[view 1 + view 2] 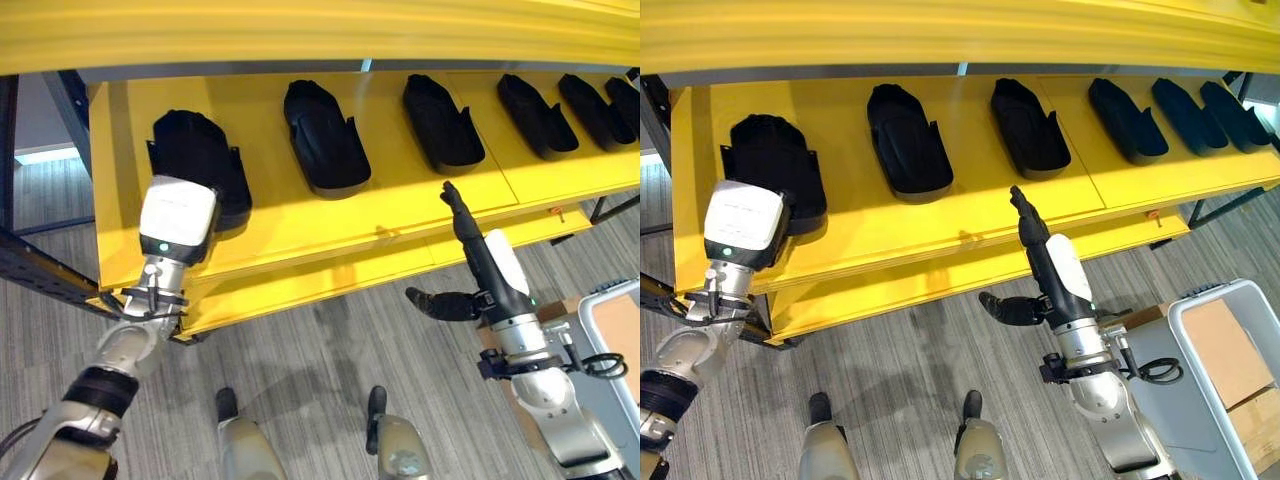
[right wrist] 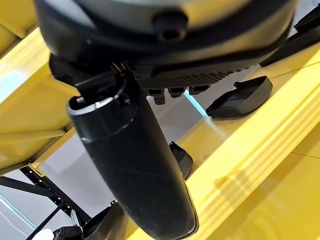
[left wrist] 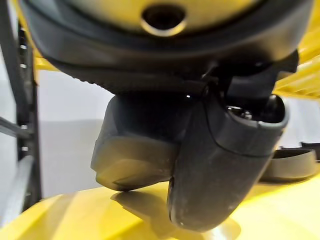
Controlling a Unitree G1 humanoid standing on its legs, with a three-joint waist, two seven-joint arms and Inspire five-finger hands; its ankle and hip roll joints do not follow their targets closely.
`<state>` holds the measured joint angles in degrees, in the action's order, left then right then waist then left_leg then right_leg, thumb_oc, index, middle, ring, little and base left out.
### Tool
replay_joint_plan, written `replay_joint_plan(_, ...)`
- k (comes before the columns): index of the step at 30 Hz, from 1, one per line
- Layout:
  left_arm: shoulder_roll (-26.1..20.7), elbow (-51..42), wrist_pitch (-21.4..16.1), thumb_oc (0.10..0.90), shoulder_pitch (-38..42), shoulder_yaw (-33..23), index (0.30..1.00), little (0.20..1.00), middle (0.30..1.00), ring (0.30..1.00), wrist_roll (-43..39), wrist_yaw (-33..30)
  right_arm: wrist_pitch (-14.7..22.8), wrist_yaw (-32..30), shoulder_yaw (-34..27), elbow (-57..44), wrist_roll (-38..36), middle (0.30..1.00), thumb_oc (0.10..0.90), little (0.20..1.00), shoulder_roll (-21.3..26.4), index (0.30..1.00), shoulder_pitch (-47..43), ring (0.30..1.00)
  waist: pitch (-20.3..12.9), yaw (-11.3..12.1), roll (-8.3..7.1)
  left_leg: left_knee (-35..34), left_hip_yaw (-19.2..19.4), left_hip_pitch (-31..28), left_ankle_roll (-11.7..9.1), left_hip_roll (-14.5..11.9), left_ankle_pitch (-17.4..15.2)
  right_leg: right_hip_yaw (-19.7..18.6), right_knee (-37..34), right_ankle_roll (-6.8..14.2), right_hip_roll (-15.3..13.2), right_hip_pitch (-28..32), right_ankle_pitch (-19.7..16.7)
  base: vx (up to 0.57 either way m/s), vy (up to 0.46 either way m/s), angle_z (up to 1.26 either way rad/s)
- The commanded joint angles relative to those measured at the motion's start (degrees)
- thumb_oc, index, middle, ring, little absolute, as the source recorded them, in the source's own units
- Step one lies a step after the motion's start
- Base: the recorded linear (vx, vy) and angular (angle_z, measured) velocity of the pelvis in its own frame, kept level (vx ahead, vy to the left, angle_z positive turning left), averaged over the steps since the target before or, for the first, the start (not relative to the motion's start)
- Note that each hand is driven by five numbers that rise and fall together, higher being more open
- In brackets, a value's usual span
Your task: Move parts from the plastic box to the shelf.
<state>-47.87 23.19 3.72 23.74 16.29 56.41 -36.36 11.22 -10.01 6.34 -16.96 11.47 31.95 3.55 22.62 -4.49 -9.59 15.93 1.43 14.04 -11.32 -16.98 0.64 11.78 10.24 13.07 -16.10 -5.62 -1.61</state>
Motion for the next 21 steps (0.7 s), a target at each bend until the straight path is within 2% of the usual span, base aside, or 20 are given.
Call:
replay_joint_plan(1, -1.3, 4.7, 2.8, 0.4, -0.5, -4.7, 0.3, 0.3, 0.3, 0.3, -5.2, 0.2, 5.3, -2.5, -3.2, -3.9, -2.5, 1.0, 0.9, 1.0, 0.8, 1.0, -5.1, 1.0, -2.2, 0.4, -2.24, 0.6, 1.8, -0.2, 2.0, 0.4, 0.6, -1.4, 6.2, -1.9, 0.4, -3.2, 2.5, 0.0, 0.0, 0.0)
replay_joint_plan(12, -4.5, 7.8, 2.9, 0.4, 0.4, -4.4, 0.3, 0.3, 0.3, 0.3, -5.6, -0.3, 5.6, -2.6, -3.0, -4.1, -2.5, 1.0, 0.9, 1.0, 1.6, 1.0, -5.4, 1.0, -1.8, 0.5, -2.08, 1.6, 1.7, 0.4, 2.0, 0.4, 0.3, -1.9, 6.5, -1.8, 0.4, -3.4, 2.4, 0.0, 0.0, 0.0)
replay_joint_plan(21, -6.9, 8.6, 0.7, 0.4, 1.9, -0.2, 0.3, 0.3, 0.3, 0.3, -3.4, 0.9, 6.3, -3.1, -3.2, -3.8, -2.5, 1.0, 0.9, 1.0, 1.9, 1.0, -6.0, 1.0, -1.3, 0.2, -1.64, 2.5, 1.7, 0.9, 2.1, 0.5, 0.1, -2.3, 6.7, -1.6, 0.4, -3.7, 2.4, 0.0, 0.002, 0.0)
